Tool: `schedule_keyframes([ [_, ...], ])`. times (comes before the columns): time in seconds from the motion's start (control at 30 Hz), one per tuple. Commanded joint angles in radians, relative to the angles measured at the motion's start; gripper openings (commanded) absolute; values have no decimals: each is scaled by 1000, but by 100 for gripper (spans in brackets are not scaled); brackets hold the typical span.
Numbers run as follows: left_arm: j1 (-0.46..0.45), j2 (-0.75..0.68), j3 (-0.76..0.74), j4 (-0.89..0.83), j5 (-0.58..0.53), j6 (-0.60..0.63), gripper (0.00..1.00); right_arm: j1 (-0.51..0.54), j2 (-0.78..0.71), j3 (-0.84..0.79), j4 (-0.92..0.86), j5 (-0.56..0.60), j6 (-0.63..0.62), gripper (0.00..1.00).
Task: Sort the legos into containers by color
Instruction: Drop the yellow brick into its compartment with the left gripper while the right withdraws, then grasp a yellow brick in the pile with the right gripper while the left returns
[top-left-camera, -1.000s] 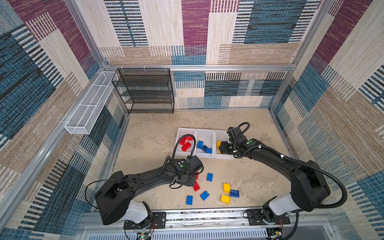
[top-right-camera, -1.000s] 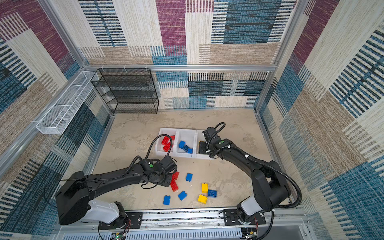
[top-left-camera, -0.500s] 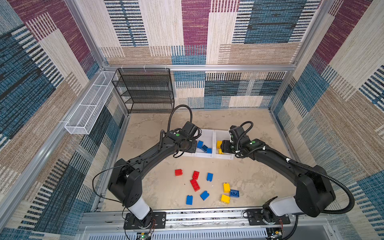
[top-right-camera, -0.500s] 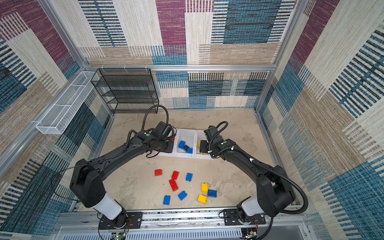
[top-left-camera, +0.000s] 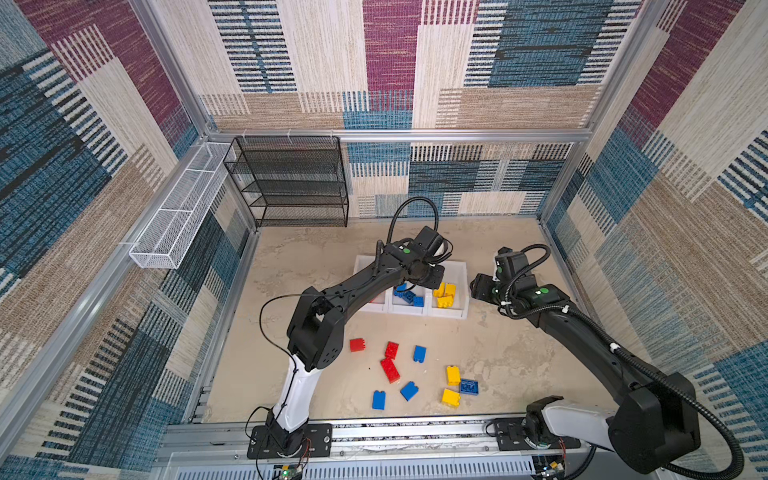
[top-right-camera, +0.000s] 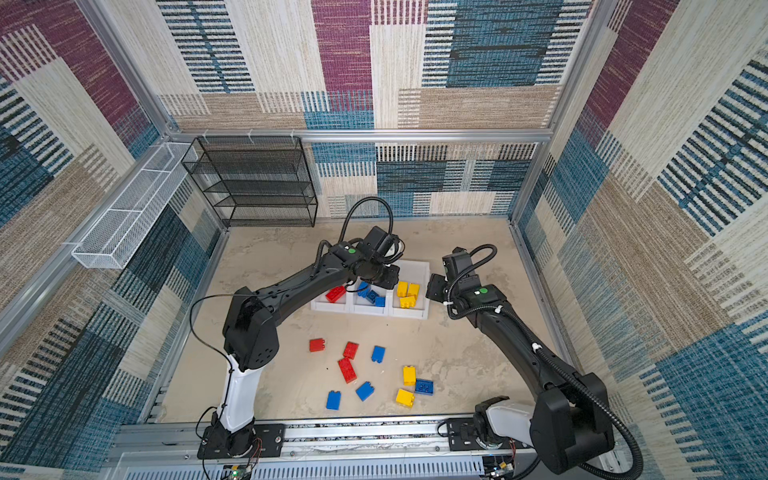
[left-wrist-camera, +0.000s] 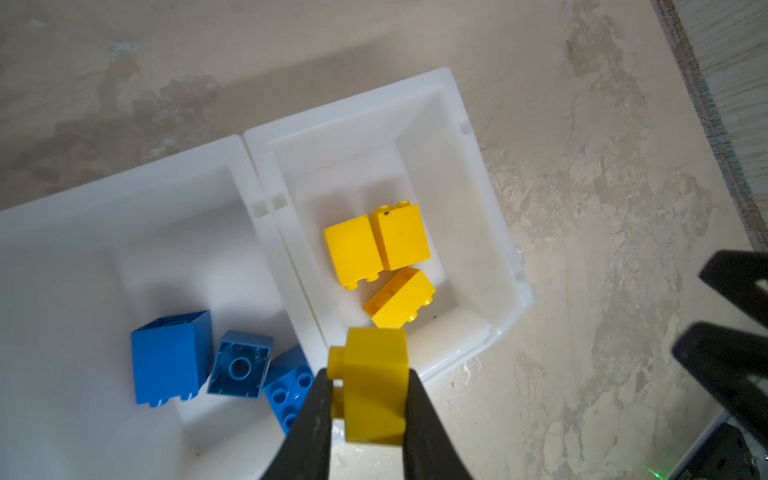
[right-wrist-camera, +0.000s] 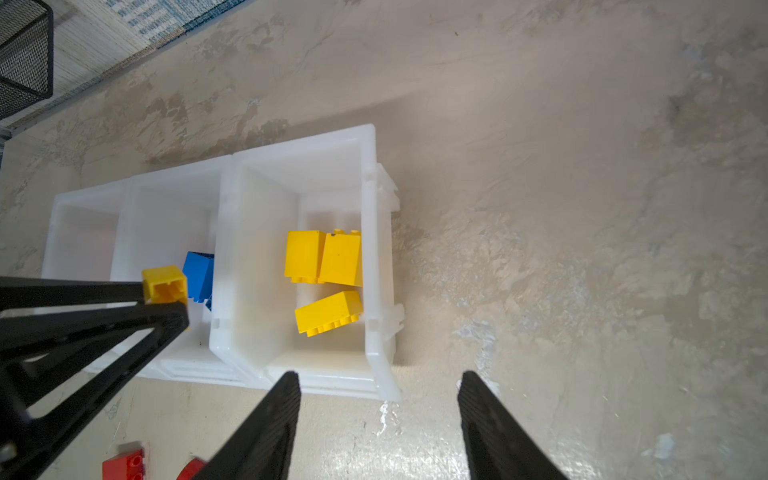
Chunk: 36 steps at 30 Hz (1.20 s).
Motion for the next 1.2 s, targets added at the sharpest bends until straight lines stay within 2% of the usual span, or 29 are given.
schedule_keyframes([
  [0.0,-9,59,66,-3,25,31,28,-5,-23,-16,-10,-24,-4,64],
  [0.13,-10,110,128,-17,20,20,46,-6,-40,-37,-22,-32,1,64],
  [0.2,-9,107,135,-18,7,23,51,-6,-46,-48,-24,-43,7,64],
  [0.3,-8,84,128,-18,-14,32,54,-5,-53,-70,-28,-52,18,65],
  [0.47,-4,1,54,-14,-46,36,55,5,-62,-119,-37,-77,44,64],
  [0.57,8,-103,-75,28,-79,22,55,59,-62,-130,-61,-54,68,63],
  [0.73,63,-341,-395,167,-115,-52,55,213,-26,-136,-128,-27,138,64],
  [0.9,98,-577,-673,210,-179,-102,56,348,-28,-140,-193,-25,222,64],
  [1.17,120,-834,-948,187,-246,-187,57,494,-12,-154,-272,-26,296,64],
])
